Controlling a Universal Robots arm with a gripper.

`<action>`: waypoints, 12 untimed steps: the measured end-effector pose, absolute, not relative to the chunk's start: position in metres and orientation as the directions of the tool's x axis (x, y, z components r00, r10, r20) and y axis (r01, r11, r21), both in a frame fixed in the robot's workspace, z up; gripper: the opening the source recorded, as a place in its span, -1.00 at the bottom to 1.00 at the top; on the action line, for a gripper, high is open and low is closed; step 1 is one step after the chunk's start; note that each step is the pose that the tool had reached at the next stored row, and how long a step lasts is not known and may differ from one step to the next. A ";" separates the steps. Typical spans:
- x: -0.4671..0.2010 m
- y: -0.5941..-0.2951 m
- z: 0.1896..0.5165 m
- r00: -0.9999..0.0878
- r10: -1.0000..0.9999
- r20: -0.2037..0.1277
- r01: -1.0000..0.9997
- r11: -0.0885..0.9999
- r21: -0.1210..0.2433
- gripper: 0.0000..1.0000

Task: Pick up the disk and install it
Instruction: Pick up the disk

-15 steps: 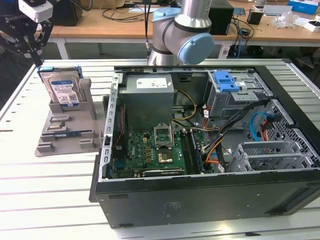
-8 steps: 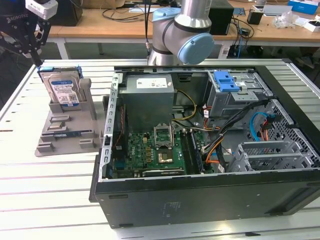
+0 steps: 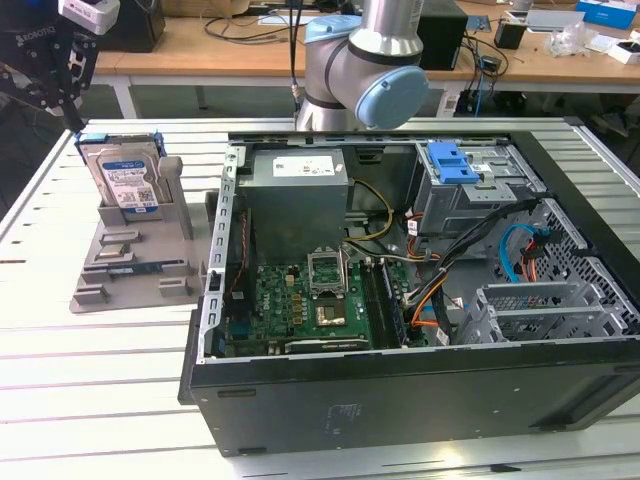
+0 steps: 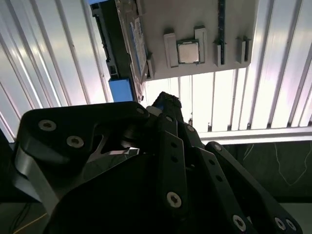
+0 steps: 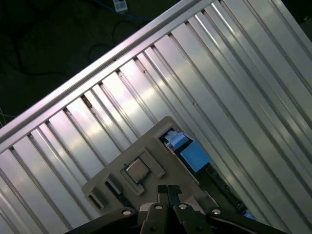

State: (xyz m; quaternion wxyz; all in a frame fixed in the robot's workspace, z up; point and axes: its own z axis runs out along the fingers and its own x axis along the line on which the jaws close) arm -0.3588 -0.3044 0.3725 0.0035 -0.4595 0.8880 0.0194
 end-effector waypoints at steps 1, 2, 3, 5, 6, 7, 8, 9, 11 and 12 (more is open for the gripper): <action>-0.359 -0.304 0.373 -0.559 -0.829 -0.024 -0.829 0.559 0.031 -0.80; -0.359 -0.304 0.373 -0.546 -0.838 -0.024 -0.838 0.545 0.031 -0.80; -0.359 -0.304 0.373 -0.537 -0.843 -0.024 -0.843 0.537 0.031 -0.80; -0.359 -0.304 0.373 -0.521 -0.853 -0.024 -0.853 0.521 0.031 -0.80; -0.359 -0.304 0.373 -0.514 -0.858 -0.024 -0.858 0.513 0.031 -0.80; -0.359 -0.304 0.373 -0.505 -0.863 -0.024 -0.863 0.505 0.031 -0.80; -0.359 -0.304 0.373 -0.497 -0.868 -0.024 -0.868 0.496 0.031 -0.80; -0.359 -0.304 0.373 -0.483 -0.875 -0.024 -0.876 0.482 0.031 -0.80; -0.359 -0.304 0.373 -0.464 -0.886 -0.024 -0.886 0.463 0.031 -0.80; -0.359 -0.304 0.373 -0.456 -0.890 -0.024 -0.890 0.455 0.031 -0.80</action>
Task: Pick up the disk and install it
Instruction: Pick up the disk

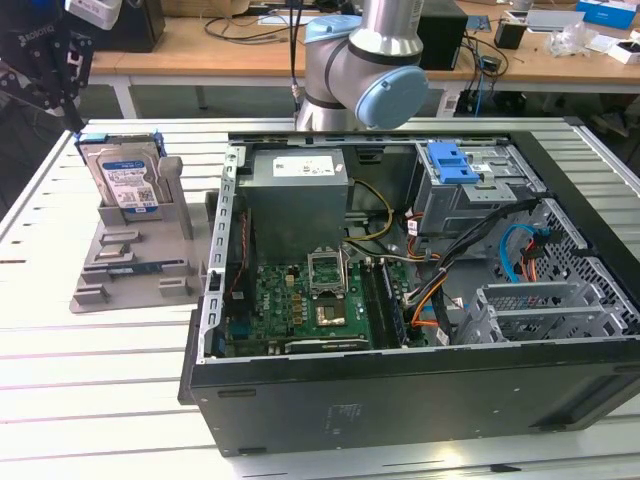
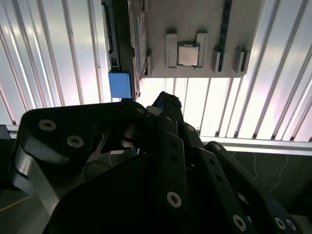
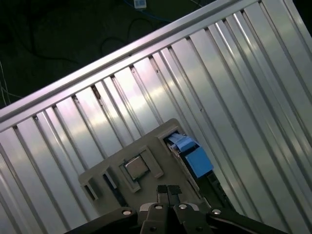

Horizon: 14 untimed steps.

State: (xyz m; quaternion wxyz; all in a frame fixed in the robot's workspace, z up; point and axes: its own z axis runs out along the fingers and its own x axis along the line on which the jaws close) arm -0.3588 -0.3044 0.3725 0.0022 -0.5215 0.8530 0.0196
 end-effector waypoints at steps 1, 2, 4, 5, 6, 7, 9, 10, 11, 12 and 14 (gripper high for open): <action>-0.359 -0.304 0.373 -0.449 -0.893 -0.024 -0.894 0.448 0.031 -0.80; -0.359 -0.304 0.373 -0.441 -0.897 -0.024 -0.897 0.440 0.031 -0.80; -0.359 -0.304 0.373 -0.421 -0.907 -0.024 -0.907 0.421 0.031 -0.80; -0.359 -0.304 0.373 -0.415 -0.910 -0.024 -0.910 0.414 0.031 -0.80; -0.359 -0.304 0.373 -0.404 -0.914 -0.024 -0.914 0.404 0.031 -0.80; -0.359 -0.304 0.373 -0.388 -0.921 -0.024 -0.921 0.387 0.031 -0.80; -0.359 -0.304 0.373 -0.375 -0.927 -0.024 -0.927 0.374 0.031 -0.80; -0.359 -0.304 0.373 -0.364 -0.931 -0.024 -0.931 0.363 0.031 -0.80; -0.359 -0.304 0.373 -0.356 -0.934 -0.024 -0.934 0.355 0.031 -0.80; -0.359 -0.304 0.373 -0.350 -0.936 -0.024 -0.937 0.349 0.031 -0.80; -0.359 -0.304 0.373 -0.333 -0.942 -0.024 -0.943 0.333 0.031 -0.80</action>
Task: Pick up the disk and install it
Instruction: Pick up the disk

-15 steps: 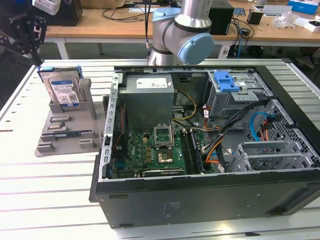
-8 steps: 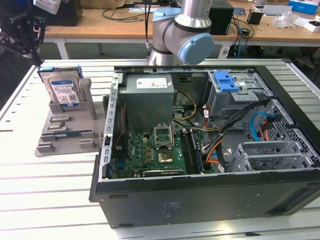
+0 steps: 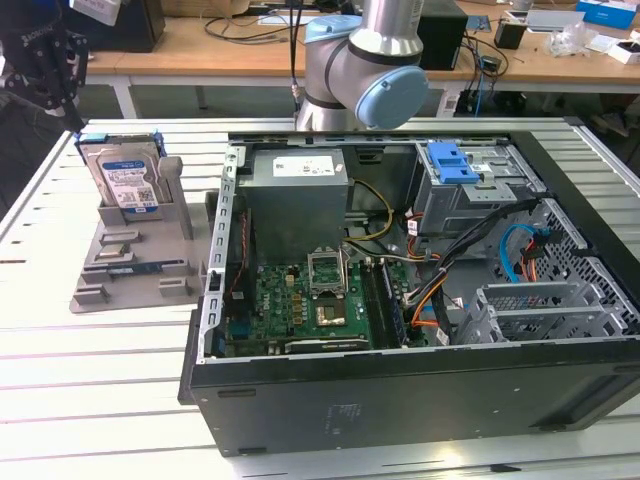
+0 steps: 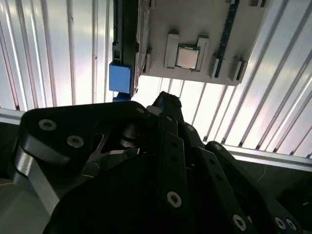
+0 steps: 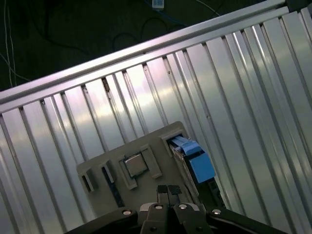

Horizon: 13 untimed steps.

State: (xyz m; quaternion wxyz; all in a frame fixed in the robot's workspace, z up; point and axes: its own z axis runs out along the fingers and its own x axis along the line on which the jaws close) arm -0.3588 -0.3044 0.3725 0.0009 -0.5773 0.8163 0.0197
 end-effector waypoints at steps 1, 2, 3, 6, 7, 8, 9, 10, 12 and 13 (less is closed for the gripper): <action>-0.359 -0.304 0.373 -0.326 -0.945 -0.024 -0.945 0.325 0.031 -0.80; -0.359 -0.304 0.373 -0.316 -0.948 -0.024 -0.948 0.315 0.031 -0.80; -0.359 -0.304 0.373 -0.300 -0.954 -0.024 -0.954 0.299 0.031 -0.80; -0.359 -0.304 0.373 -0.274 -0.961 -0.024 -0.961 0.274 0.031 -0.80; -0.359 -0.304 0.373 -0.269 -0.963 -0.024 -0.963 0.268 0.031 -0.80; -0.359 -0.304 0.373 -0.264 -0.964 -0.024 -0.964 0.263 0.031 -0.80; -0.359 -0.304 0.373 -0.254 -0.967 -0.024 -0.967 0.253 0.031 -0.80; -0.359 -0.304 0.372 -0.246 -0.969 -0.024 -0.969 0.245 0.031 -0.80; -0.359 -0.304 0.373 -0.231 -0.973 -0.024 -0.973 0.230 0.031 -0.80; -0.359 -0.304 0.373 -0.221 -0.975 -0.024 -0.975 0.220 0.031 -0.80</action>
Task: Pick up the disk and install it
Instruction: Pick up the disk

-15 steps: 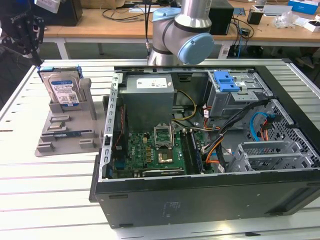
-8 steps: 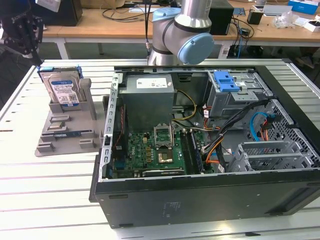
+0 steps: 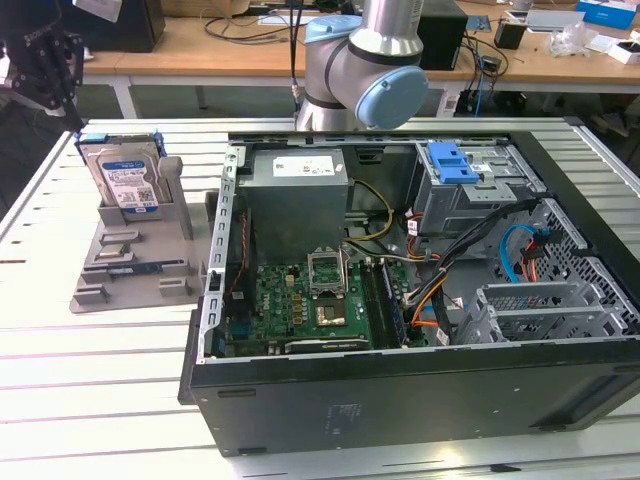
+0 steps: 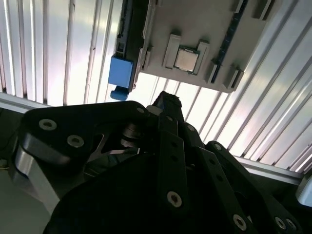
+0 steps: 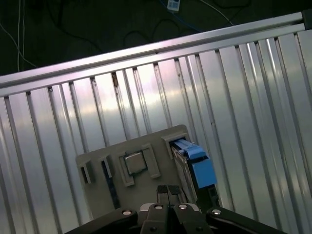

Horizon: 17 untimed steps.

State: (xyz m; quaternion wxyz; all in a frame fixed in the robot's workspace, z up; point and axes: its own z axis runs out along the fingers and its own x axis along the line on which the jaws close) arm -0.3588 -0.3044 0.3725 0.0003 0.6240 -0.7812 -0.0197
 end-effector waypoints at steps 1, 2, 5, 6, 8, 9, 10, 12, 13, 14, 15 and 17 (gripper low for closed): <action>-0.359 -0.304 0.373 -0.213 -0.977 -0.024 -0.977 0.213 0.031 -0.80; -0.359 -0.304 0.373 -0.208 -0.978 -0.024 -0.978 0.207 0.031 -0.80; -0.359 -0.304 0.373 -0.195 -0.981 -0.024 -0.980 0.194 0.031 -0.80; -0.359 -0.304 0.373 -0.192 -0.981 -0.024 -0.981 0.191 0.031 -0.80; -0.359 -0.304 0.373 -0.180 -0.983 -0.024 -0.983 0.179 0.031 -0.80; -0.359 -0.304 0.373 -0.174 -0.984 -0.024 -0.984 0.174 0.031 -0.80; -0.359 -0.304 0.373 -0.168 -0.986 -0.024 -0.986 0.167 0.031 -0.80; -0.359 -0.304 0.373 -0.154 -0.988 -0.024 -0.988 0.153 0.031 -0.80; -0.359 -0.304 0.373 -0.152 -0.988 -0.024 -0.988 0.151 0.031 -0.80; -0.359 -0.304 0.372 -0.136 -0.990 -0.024 -0.990 0.135 0.031 -0.80; -0.359 -0.304 0.372 -0.098 -0.995 -0.024 -0.995 0.097 0.031 -0.80; -0.359 -0.304 0.373 -0.041 -0.999 -0.024 -0.999 0.041 0.031 -0.80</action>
